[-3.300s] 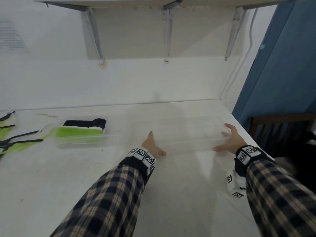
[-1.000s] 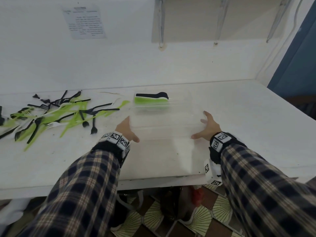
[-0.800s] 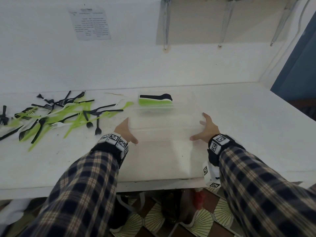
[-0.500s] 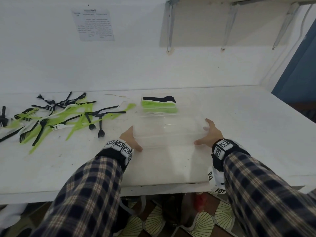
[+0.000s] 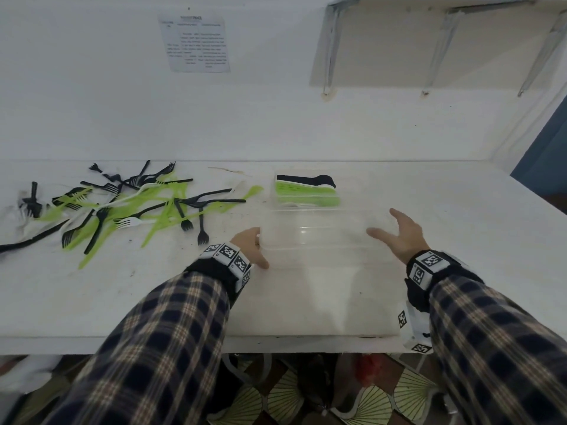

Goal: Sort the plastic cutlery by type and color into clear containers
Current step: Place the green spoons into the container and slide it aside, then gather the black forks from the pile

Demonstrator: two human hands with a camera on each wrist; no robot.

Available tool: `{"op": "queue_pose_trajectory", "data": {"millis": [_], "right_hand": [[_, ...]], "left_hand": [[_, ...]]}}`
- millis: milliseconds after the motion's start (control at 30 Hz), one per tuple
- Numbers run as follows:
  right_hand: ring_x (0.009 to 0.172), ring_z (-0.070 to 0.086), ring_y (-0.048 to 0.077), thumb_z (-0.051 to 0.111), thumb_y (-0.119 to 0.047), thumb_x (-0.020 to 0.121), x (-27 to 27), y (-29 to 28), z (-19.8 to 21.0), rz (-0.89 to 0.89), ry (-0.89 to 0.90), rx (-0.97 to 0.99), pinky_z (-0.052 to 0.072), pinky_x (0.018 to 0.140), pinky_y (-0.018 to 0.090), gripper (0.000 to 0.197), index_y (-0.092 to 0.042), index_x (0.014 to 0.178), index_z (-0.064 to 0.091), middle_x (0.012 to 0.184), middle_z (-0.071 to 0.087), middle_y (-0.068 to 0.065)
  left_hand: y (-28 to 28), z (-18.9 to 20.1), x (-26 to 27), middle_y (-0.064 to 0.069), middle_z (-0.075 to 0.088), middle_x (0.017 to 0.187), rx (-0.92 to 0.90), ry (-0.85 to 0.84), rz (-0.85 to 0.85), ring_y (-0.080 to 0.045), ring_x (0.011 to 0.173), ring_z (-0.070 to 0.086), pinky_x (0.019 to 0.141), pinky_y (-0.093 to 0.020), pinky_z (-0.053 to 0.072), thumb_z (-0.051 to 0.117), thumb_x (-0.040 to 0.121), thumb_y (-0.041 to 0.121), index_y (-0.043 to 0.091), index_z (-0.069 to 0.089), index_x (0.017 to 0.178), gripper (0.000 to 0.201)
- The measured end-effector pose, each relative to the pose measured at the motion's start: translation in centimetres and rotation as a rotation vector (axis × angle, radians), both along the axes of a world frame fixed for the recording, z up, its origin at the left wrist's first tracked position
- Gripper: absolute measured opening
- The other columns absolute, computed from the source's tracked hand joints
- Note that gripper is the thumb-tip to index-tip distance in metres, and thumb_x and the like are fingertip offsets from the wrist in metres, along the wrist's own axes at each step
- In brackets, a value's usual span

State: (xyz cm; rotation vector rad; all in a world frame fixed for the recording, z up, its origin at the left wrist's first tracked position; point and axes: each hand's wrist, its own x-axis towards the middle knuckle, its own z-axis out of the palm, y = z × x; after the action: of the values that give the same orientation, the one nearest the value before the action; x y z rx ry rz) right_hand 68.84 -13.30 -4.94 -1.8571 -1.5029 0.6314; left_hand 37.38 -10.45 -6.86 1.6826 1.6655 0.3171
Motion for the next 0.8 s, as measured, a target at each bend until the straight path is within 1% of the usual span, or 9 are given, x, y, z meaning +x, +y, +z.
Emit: {"op": "queue_pose_trajectory", "data": {"millis": [100,167,200,333,433,500,600,700,800], "right_hand": [[0.135,0.027,0.029,0.064,-0.033,0.086,-1.4,0.7,1.4,-0.044,-0.16,0.195,0.022,0.11,0.041,0.055,-0.009,0.133,0.047,0.143,0.04,0.01],[0.13,0.032,0.028,0.063,-0.03,0.086,-3.1,1.4,2.4,-0.03,-0.207,0.259,0.024,0.104,0.038,0.042,-0.012,0.124,0.056,0.136,0.047,0.008],[0.127,0.035,0.028,0.063,-0.029,0.087,-4.2,2.0,2.8,-0.006,-0.203,0.271,0.025,0.102,0.037,0.036,-0.012,0.119,0.059,0.132,0.05,0.008],[0.097,0.053,0.024,0.06,-0.021,0.084,-9.5,4.3,3.3,0.166,-0.11,0.313,0.038,0.088,0.027,0.022,-0.006,0.098,0.068,0.106,0.065,0.01],[0.07,0.048,0.011,0.06,-0.007,0.084,-14.7,5.4,3.4,0.279,-0.029,0.306,0.032,0.064,0.013,0.013,-0.001,0.092,0.069,0.094,0.068,0.01],[0.072,0.05,0.015,0.059,-0.006,0.083,-18.2,6.3,3.1,0.313,-0.01,0.295,0.032,0.066,0.015,0.013,0.0,0.089,0.069,0.091,0.069,0.013],[0.088,0.061,0.028,0.058,-0.007,0.084,-22.9,7.8,2.7,0.327,0.046,0.255,0.041,0.08,0.028,0.014,0.001,0.089,0.068,0.092,0.07,0.016],[0.099,0.06,0.028,0.054,-0.01,0.086,-26.4,9.2,2.7,0.342,0.03,0.165,0.041,0.086,0.029,0.019,-0.001,0.094,0.068,0.1,0.069,0.016],[0.105,0.058,0.027,0.051,-0.011,0.088,-28.8,10.6,2.1,0.375,-0.035,0.083,0.042,0.088,0.029,0.021,-0.001,0.098,0.067,0.106,0.066,0.015]], "left_hand": [[0.1,0.4,-1.1,-0.012,0.053,0.134,-0.003,-0.038,0.012,-0.026,0.118,0.054,0.09,-0.029,0.05,0.064,0.076,-0.011,0.008,0.038,0.142,0.073],[0.0,0.8,-2.3,-0.013,0.058,0.127,0.093,0.006,0.047,-0.022,0.104,0.057,0.07,-0.013,0.046,0.055,0.082,-0.01,0.006,0.047,0.135,0.056],[0.0,1.0,-2.9,-0.013,0.061,0.123,0.151,0.041,0.066,-0.021,0.102,0.057,0.066,-0.012,0.043,0.052,0.083,-0.009,0.005,0.052,0.13,0.049],[0.6,1.4,-6.1,-0.008,0.064,0.116,0.242,0.179,0.164,-0.023,0.112,0.057,0.089,-0.024,0.044,0.048,0.085,-0.004,0.007,0.058,0.12,0.038],[1.3,1.6,-8.5,-0.007,0.058,0.123,0.25,0.266,0.19,-0.024,0.115,0.053,0.099,-0.032,0.042,0.049,0.086,0.0,0.011,0.057,0.12,0.037],[1.8,1.7,-9.7,-0.005,0.05,0.133,0.209,0.385,0.146,-0.024,0.122,0.048,0.103,-0.034,0.04,0.05,0.088,0.003,0.015,0.054,0.126,0.04],[2.3,2.0,-10.9,0.001,0.04,0.143,0.213,0.616,0.04,-0.02,0.128,0.043,0.105,-0.034,0.037,0.046,0.093,0.009,0.024,0.045,0.135,0.045],[3.1,1.4,-11.9,0.007,0.027,0.152,0.253,0.765,-0.139,-0.017,0.139,0.029,0.112,-0.036,0.027,0.047,0.09,0.003,0.029,0.032,0.145,0.063],[4.3,0.7,-12.6,0.009,0.024,0.154,0.3,0.866,-0.338,-0.014,0.142,0.02,0.112,-0.034,0.021,0.045,0.091,0.002,0.033,0.03,0.144,0.063]]}}
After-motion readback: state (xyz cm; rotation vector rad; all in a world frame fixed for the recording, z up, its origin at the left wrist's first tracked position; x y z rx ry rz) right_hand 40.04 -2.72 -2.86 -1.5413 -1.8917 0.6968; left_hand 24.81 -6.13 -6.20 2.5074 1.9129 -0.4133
